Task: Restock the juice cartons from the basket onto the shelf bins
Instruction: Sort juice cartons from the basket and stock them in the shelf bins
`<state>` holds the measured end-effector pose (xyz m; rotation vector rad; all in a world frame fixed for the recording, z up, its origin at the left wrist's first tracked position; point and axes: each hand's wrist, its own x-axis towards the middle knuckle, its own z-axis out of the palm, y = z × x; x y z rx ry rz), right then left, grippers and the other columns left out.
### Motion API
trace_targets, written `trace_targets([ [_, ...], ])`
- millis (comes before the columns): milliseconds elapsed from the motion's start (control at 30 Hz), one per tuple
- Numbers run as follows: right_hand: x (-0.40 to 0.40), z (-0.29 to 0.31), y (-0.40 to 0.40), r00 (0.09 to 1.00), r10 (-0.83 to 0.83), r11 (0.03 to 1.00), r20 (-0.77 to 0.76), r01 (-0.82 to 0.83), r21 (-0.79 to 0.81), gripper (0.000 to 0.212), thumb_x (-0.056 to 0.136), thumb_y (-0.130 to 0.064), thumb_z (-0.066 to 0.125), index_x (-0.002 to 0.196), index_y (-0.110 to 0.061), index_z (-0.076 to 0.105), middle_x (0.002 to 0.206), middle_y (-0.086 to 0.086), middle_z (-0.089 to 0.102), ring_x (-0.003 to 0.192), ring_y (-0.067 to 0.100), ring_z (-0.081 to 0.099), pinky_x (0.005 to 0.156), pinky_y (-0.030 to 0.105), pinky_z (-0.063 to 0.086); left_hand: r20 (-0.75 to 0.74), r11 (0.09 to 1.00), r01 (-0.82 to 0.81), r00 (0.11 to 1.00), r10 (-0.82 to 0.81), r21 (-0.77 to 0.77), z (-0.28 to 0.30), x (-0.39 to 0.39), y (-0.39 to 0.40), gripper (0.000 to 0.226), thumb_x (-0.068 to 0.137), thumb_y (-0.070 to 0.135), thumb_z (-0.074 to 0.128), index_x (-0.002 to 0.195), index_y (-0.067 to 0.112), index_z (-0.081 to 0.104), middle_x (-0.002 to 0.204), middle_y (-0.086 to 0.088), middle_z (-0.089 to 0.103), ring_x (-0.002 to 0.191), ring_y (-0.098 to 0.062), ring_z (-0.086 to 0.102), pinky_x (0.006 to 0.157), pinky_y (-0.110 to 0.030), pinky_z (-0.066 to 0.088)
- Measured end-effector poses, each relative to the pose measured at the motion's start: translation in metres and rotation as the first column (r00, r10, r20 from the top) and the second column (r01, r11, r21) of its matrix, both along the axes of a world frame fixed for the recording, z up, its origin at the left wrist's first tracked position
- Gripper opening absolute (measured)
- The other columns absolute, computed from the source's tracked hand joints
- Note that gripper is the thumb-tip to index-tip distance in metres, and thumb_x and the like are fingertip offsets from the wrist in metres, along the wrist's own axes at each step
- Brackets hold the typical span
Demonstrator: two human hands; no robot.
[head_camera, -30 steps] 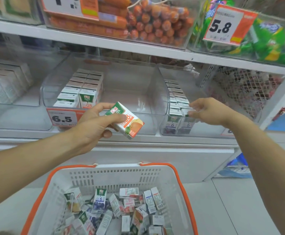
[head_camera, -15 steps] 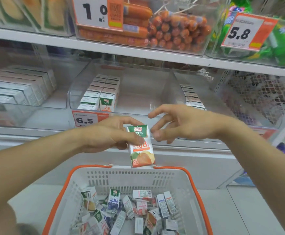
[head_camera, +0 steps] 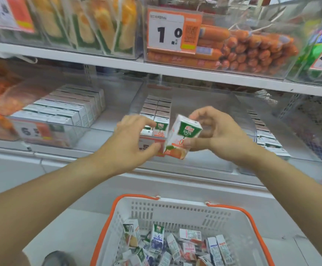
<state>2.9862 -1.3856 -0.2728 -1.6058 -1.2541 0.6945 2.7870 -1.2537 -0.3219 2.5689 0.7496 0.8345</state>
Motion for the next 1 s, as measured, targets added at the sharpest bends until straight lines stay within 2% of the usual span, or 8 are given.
trace_targets([
  [67, 0.006, 0.002, 0.014, 0.992, -0.122, 0.987, 0.019, 0.119, 0.104, 0.048, 0.07, 0.011, 0.081, 0.102, -0.014, 0.056, 0.105, 0.016, 0.067, 0.078, 0.03, 0.072, 0.07, 0.041, 0.061, 0.006, 0.983, -0.136, 0.991, 0.136, 0.122, -0.008, -0.004, 0.016, 0.068, 0.075, 0.057, 0.067, 0.131, 0.021, 0.052, 0.138, -0.004, 0.043, 0.132, -0.021, 0.032, 0.104, -0.036, 0.024],
  [167, 0.009, -0.007, 0.039, 0.974, -0.223, 0.963, 0.049, 0.213, 0.164, 0.047, 0.067, 0.007, 0.085, 0.098, -0.015, 0.058, 0.099, 0.012, 0.069, 0.085, 0.034, 0.071, 0.073, 0.046, 0.06, -0.026, 0.977, -0.215, 0.976, 0.215, 0.003, -0.018, -0.007, 0.03, 0.087, 0.075, 0.047, 0.079, 0.146, 0.022, 0.035, 0.148, -0.007, 0.035, 0.139, -0.025, 0.031, 0.11, -0.04, 0.021],
  [300, 0.008, -0.021, 0.073, 0.959, -0.255, 0.966, 0.122, 0.248, 0.073, 0.046, 0.06, 0.005, 0.089, 0.09, -0.017, 0.063, 0.09, 0.004, 0.073, 0.079, 0.021, 0.071, 0.065, 0.032, 0.057, 0.007, 0.979, -0.19, 0.982, 0.191, -0.076, -0.033, -0.008, 0.039, 0.094, 0.075, 0.043, 0.081, 0.15, 0.027, 0.026, 0.147, 0.004, 0.045, 0.129, -0.024, 0.044, 0.11, -0.037, 0.03],
  [467, 0.003, -0.041, 0.108, 0.936, -0.297, 0.948, 0.191, 0.313, -0.06, 0.046, 0.049, -0.002, 0.093, 0.082, -0.021, 0.067, 0.084, 0.002, 0.074, 0.081, 0.024, 0.073, 0.073, 0.043, 0.061, 0.073, 0.969, -0.236, 0.968, 0.241, -0.078, -0.042, -0.006, 0.041, 0.091, 0.074, 0.042, 0.082, 0.148, 0.036, 0.029, 0.134, 0.008, 0.056, 0.113, -0.025, 0.047, 0.099, -0.034, 0.04],
  [633, -0.007, -0.045, 0.123, 0.896, -0.216, 0.942, 0.389, 0.296, -0.158, 0.041, 0.062, -0.009, 0.093, 0.095, -0.015, 0.07, 0.091, 0.001, 0.062, 0.08, 0.018, 0.059, 0.055, 0.019, 0.045, 0.092, 0.967, -0.241, 0.964, 0.248, -0.077, -0.045, -0.005, 0.041, 0.091, 0.075, 0.041, 0.082, 0.148, 0.036, 0.028, 0.13, 0.009, 0.057, 0.11, -0.023, 0.047, 0.094, -0.031, 0.04],
  [733, -0.008, -0.047, 0.125, 0.856, -0.168, 0.939, 0.489, 0.29, -0.184, 0.036, 0.066, -0.013, 0.091, 0.095, -0.014, 0.069, 0.094, 0.002, 0.059, 0.08, 0.017, 0.055, 0.049, 0.014, 0.038, 0.078, 0.967, -0.246, 0.965, 0.251, -0.067, -0.044, -0.005, 0.04, 0.091, 0.076, 0.041, 0.081, 0.149, 0.036, 0.027, 0.133, 0.008, 0.056, 0.111, -0.024, 0.046, 0.094, -0.032, 0.041],
  [900, -0.002, -0.035, 0.112, 0.874, -0.19, 0.94, 0.447, 0.293, -0.175, 0.041, 0.07, -0.029, 0.089, 0.103, -0.014, 0.068, 0.097, 0.0, 0.066, 0.09, 0.018, 0.063, 0.08, 0.03, 0.052, 0.076, 0.97, -0.225, 0.97, 0.232, -0.091, -0.042, -0.006, 0.039, 0.09, 0.077, 0.042, 0.08, 0.148, 0.036, 0.026, 0.135, 0.008, 0.055, 0.116, -0.027, 0.046, 0.097, -0.036, 0.042],
  [1000, -0.007, -0.024, 0.082, 0.839, -0.314, 0.943, 0.445, 0.331, 0.041, 0.016, 0.08, -0.023, 0.08, 0.092, -0.019, 0.07, 0.084, -0.007, 0.069, 0.076, 0.01, 0.064, 0.078, 0.029, 0.056, 0.064, 0.974, -0.212, 0.974, 0.218, -0.084, -0.039, -0.007, 0.037, 0.089, 0.076, 0.039, 0.082, 0.147, 0.031, 0.028, 0.133, 0.005, 0.056, 0.117, -0.027, 0.046, 0.099, -0.037, 0.039],
])
